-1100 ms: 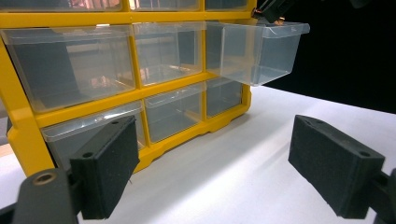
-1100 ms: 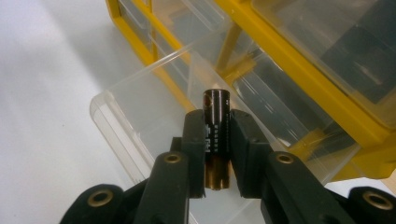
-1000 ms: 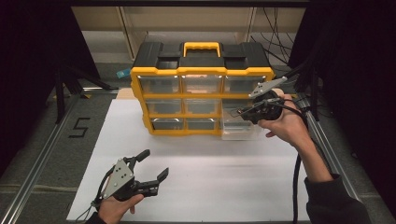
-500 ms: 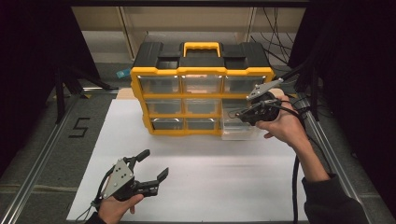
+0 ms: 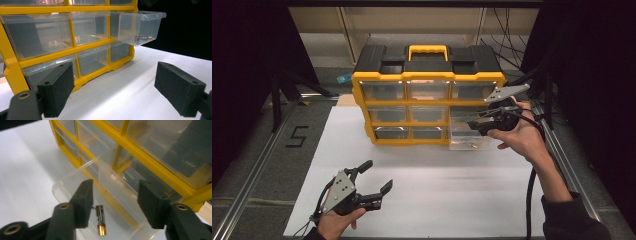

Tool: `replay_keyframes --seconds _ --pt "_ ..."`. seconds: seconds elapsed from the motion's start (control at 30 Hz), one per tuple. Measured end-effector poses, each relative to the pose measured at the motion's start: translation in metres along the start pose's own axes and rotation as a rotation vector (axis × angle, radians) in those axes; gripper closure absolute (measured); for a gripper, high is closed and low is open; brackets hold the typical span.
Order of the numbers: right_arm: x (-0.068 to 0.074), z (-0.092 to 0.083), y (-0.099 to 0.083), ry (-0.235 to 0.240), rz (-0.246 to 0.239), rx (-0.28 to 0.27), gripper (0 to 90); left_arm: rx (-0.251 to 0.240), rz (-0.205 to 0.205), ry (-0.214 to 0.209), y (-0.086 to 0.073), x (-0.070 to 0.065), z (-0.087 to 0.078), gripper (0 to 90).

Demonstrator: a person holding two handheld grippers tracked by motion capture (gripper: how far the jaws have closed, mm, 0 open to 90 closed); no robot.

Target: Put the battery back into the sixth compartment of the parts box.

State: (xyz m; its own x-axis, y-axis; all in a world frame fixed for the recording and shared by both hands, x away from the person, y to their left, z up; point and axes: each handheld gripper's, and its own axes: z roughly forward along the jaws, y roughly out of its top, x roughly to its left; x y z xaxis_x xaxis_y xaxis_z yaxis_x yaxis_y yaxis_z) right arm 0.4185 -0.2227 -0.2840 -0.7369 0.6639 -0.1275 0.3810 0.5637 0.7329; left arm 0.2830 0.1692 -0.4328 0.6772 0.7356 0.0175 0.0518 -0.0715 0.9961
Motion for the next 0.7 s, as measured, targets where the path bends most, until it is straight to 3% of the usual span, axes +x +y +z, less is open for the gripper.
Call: replay_keyframes --seconds 0.17,0.4,0.6,0.7 --pt "0.006 -0.005 -0.004 -0.013 0.047 -0.049 37.8 0.000 0.006 0.000 0.000 0.001 0.000 15.7" --pt "0.017 -0.011 -0.014 -0.023 0.077 -0.121 33.3 -0.001 -0.005 0.001 0.000 0.000 0.000 15.6" --pt "0.021 -0.013 -0.021 -0.029 0.073 -0.176 32.4 -0.001 -0.006 0.002 0.000 0.000 0.000 15.7" --pt "0.022 -0.015 -0.022 -0.025 0.066 -0.172 32.2 0.000 -0.004 0.001 0.000 0.000 0.000 15.6"
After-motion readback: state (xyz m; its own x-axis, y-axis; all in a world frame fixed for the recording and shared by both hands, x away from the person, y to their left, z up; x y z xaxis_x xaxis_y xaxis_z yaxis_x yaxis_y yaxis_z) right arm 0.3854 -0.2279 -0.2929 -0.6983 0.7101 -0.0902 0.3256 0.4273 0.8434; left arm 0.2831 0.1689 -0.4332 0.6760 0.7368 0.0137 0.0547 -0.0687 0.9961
